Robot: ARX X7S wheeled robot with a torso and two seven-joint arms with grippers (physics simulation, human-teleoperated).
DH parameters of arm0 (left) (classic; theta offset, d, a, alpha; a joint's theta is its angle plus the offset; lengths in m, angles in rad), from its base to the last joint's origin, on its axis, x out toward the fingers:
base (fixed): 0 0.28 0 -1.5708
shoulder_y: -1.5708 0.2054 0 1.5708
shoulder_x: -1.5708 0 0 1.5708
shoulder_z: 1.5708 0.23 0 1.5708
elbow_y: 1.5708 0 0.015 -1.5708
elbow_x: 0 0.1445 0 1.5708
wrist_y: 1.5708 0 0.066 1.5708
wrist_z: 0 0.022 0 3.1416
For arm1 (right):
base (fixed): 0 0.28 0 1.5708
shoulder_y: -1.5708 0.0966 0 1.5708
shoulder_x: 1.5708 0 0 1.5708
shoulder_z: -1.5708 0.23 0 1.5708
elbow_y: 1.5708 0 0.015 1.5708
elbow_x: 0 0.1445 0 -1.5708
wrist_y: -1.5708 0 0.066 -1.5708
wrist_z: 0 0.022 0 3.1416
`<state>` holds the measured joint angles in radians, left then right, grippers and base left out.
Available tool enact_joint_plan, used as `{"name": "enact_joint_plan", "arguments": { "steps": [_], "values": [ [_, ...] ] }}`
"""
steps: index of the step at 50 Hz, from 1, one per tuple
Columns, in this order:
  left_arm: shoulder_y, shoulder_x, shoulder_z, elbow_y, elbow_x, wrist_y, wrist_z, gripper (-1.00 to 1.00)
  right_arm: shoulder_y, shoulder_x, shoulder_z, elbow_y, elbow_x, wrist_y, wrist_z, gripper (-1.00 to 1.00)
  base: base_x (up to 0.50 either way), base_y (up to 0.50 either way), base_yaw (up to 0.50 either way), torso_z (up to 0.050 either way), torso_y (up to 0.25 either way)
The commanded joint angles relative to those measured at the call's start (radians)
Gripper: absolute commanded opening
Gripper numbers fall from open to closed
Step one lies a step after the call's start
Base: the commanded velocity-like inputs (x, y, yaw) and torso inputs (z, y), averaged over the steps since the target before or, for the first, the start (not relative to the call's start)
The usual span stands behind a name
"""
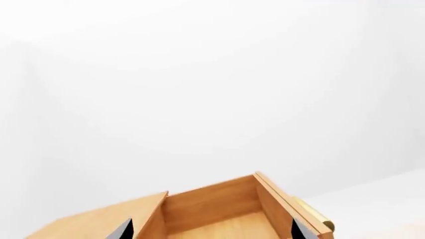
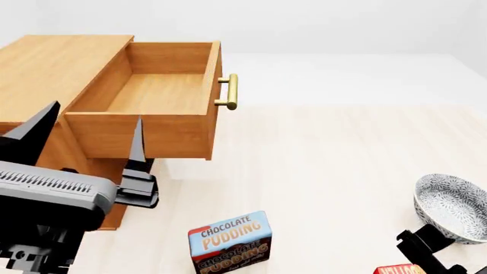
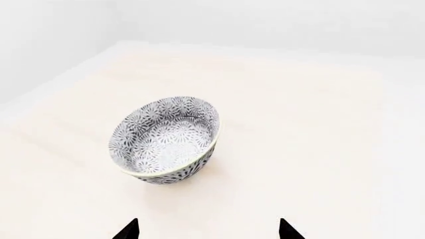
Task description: Put the butter at the back in the top drawer of the cabinet and close it.
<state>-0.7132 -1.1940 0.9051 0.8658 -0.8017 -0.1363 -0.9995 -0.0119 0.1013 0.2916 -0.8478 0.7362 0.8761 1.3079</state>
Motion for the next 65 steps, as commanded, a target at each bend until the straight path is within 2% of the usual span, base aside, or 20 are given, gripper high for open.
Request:
{"name": "enact_joint_plan", "arguments": {
  "steps": [1, 14, 31, 42, 65],
  "values": [
    [0.029, 0.004, 0.008, -0.021, 0.020, 0.033, 0.016, 1.00, 0.083, -0.024, 0.155, 0.004, 0.214, 0.199, 0.188, 1.00, 0.00, 0.00, 0.00, 0.000, 0.000],
    [0.056, 0.026, 0.021, -0.062, 0.040, 0.061, 0.036, 1.00, 0.179, -0.046, 0.281, 0.099, 0.332, 0.355, 0.241, 1.00, 0.00, 0.00, 0.00, 0.000, 0.000],
    [0.074, 0.033, 0.025, -0.076, 0.045, 0.080, 0.047, 1.00, 0.296, -0.056, 0.355, 0.226, 0.252, 0.446, 0.236, 1.00, 0.00, 0.00, 0.00, 0.000, 0.000],
    [0.075, 0.032, 0.023, -0.078, 0.033, 0.083, 0.055, 1.00, 0.273, -0.072, 0.334, 0.252, 0.223, 0.424, 0.207, 1.00, 0.00, 0.00, 0.00, 0.000, 0.000],
    [0.091, 0.035, 0.022, -0.106, 0.014, 0.107, 0.070, 1.00, 0.211, -0.070, 0.257, 0.260, 0.295, 0.381, 0.169, 1.00, 0.00, 0.00, 0.00, 0.000, 0.000]
  ]
}}
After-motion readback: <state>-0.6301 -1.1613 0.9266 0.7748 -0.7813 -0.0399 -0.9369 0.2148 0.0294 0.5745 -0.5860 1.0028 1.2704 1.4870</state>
